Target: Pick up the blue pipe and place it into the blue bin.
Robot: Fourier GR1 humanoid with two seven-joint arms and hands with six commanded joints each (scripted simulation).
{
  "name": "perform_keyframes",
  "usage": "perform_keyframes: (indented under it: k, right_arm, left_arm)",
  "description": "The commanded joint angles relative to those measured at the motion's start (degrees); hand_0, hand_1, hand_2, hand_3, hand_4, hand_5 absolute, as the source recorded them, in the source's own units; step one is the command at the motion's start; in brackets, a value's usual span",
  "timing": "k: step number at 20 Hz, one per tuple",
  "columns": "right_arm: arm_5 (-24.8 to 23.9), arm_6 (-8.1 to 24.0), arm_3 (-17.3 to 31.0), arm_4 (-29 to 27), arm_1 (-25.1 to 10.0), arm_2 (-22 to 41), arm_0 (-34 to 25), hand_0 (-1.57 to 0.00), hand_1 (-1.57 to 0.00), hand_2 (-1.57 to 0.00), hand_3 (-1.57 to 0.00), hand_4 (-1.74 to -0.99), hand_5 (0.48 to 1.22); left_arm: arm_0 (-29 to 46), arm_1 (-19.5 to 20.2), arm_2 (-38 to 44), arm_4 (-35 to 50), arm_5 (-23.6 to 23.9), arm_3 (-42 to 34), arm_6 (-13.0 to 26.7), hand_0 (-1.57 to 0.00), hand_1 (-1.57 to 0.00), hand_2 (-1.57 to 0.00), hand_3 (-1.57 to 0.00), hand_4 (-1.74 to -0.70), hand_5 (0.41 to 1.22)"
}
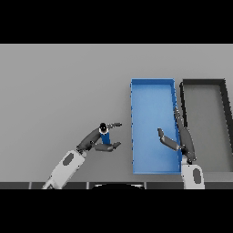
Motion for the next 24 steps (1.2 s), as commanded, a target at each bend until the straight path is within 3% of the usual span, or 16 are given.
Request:
perform_keyframes:
  k: [1,3,6,9,14,24]
  right_arm:
    - [-0.18,-0.14,0.0,0.53,0.37,0.49,0.11,0.0,0.0,0.0,0.0,-1.22,0.656]
    - [-0.45,-0.25,0.09,0.89,0.64,0.7,-0.16,0.0,0.0,0.0,0.0,-1.219,0.657]
    - [0.12,0.52,0.48,0.13,0.21,0.27,-0.72,0.0,0.0,0.0,0.0,-1.233,0.66]
    - [0.47,0.42,0.5,-0.26,0.17,0.25,-0.78,0.0,0.0,0.0,0.0,-1.222,0.646]
    - [0.79,0.97,1.17,-1.38,0.34,-0.32,-1.46,0.0,0.0,0.0,0.0,-1.225,0.63]
    - [-0.29,0.39,1.03,1.03,-0.71,-0.3,-0.99,0.0,0.0,0.0,0.0,-1.161,0.644]
  left_arm:
    - [0.46,-0.65,0.46,1.21,-0.31,0.07,-0.74,-0.12,-0.32,-0.49,-0.53,-1.28,0.735]
    - [0.9,-1.51,0.38,1.48,0.33,-0.36,-0.57,-0.6,-0.75,-0.87,-0.91,-1.44,0.91]
    - [1.25,-2.45,-0.53,0.74,0.35,-1.21,-0.1,-1.07,-1.15,-1.21,-1.19,-1.58,1.062]
    - [2.03,-2.19,-1.25,-0.75,1.52,-2.75,-1.82,-1.32,-1.36,-1.39,-1.38,-1.51,1.139]
    - [2.29,-4.01,-0.84,-1.78,2.51,-6.69,-3.83,-1.49,-1.5,-1.51,-1.51,-1.47,1.194]
    - [-2.13,-5.58,0.17,-1.8,-1.17,-16.01,2.15,-1.56,-1.56,-1.56,-1.56,-1.47,1.218]
